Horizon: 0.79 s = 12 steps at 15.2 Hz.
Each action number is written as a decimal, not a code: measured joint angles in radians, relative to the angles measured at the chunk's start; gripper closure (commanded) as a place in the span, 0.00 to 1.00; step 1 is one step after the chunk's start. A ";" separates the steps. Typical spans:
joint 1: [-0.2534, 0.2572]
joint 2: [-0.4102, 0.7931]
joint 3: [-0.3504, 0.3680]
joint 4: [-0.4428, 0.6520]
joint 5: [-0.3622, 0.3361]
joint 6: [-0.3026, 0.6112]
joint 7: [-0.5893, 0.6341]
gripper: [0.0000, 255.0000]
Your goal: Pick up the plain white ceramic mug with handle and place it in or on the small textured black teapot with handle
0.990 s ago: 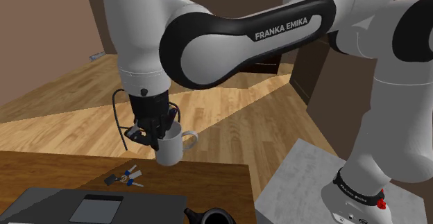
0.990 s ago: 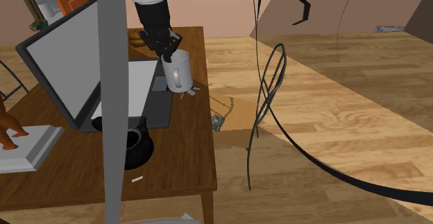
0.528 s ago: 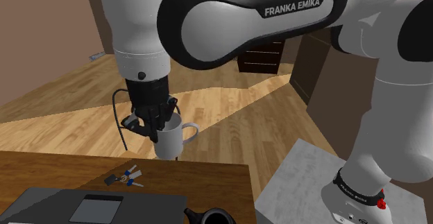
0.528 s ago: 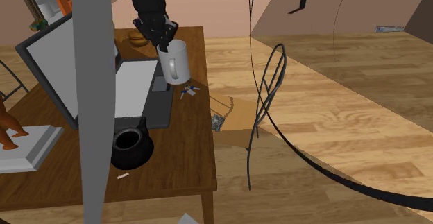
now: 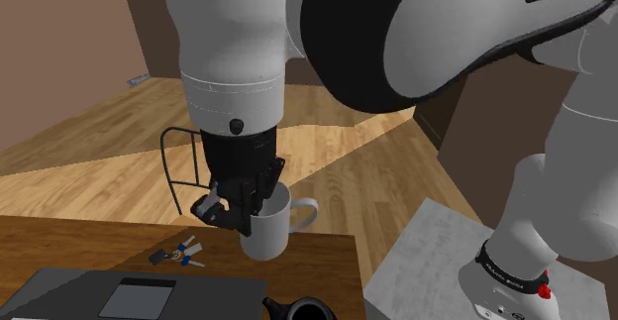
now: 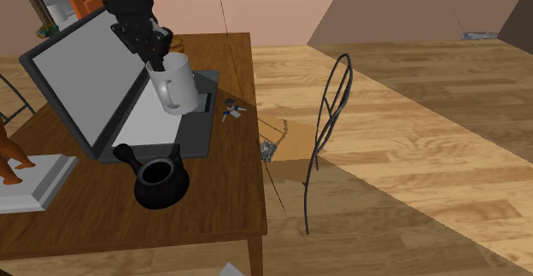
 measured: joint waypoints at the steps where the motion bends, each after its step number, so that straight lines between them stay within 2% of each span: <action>1: 0.006 -0.025 0.009 -0.019 0.015 -0.001 0.014 1.00; 8: 0.060 -0.124 0.067 -0.075 0.078 -0.027 0.115 1.00; 12: 0.065 -0.146 0.072 -0.131 0.093 0.013 0.126 1.00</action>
